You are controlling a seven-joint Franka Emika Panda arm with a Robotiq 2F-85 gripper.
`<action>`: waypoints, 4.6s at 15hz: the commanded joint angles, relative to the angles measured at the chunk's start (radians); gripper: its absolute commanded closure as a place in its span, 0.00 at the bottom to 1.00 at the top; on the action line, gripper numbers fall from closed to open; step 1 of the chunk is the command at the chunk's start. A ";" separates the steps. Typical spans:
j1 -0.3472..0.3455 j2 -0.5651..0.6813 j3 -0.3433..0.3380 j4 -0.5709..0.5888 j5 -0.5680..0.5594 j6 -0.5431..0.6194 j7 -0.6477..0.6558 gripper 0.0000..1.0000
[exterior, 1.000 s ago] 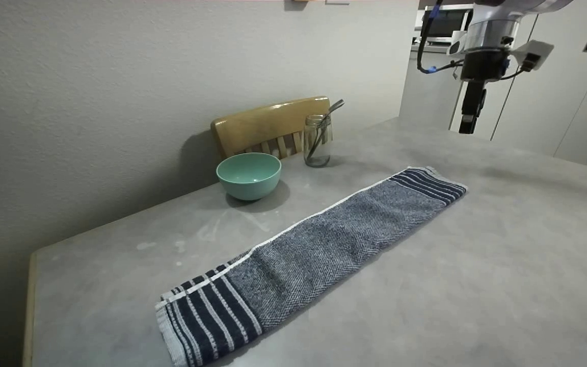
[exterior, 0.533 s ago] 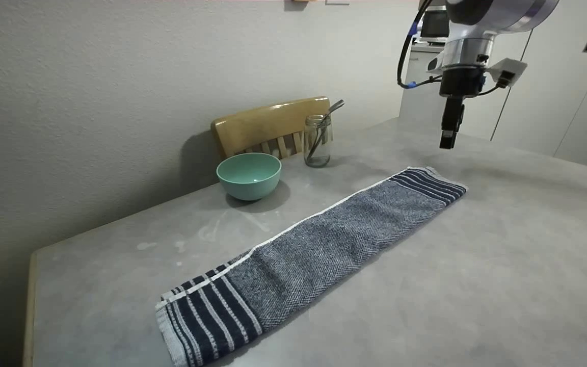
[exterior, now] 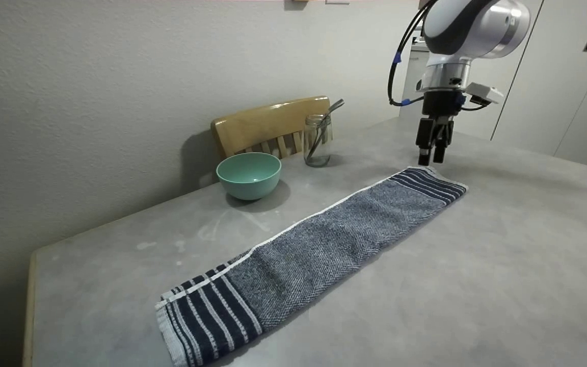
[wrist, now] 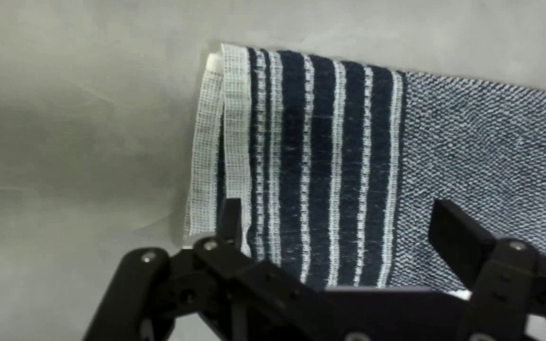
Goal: Fold the towel in half from right to left
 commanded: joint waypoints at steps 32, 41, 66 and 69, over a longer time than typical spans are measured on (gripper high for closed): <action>-0.072 0.126 0.038 0.118 0.007 -0.007 0.181 0.96; -0.054 0.018 -0.025 0.086 -0.215 -0.051 0.087 0.98; 0.020 -0.275 0.024 -0.058 -0.273 -0.245 -0.175 0.98; 0.063 -0.273 0.051 -0.052 -0.229 -0.270 -0.137 0.98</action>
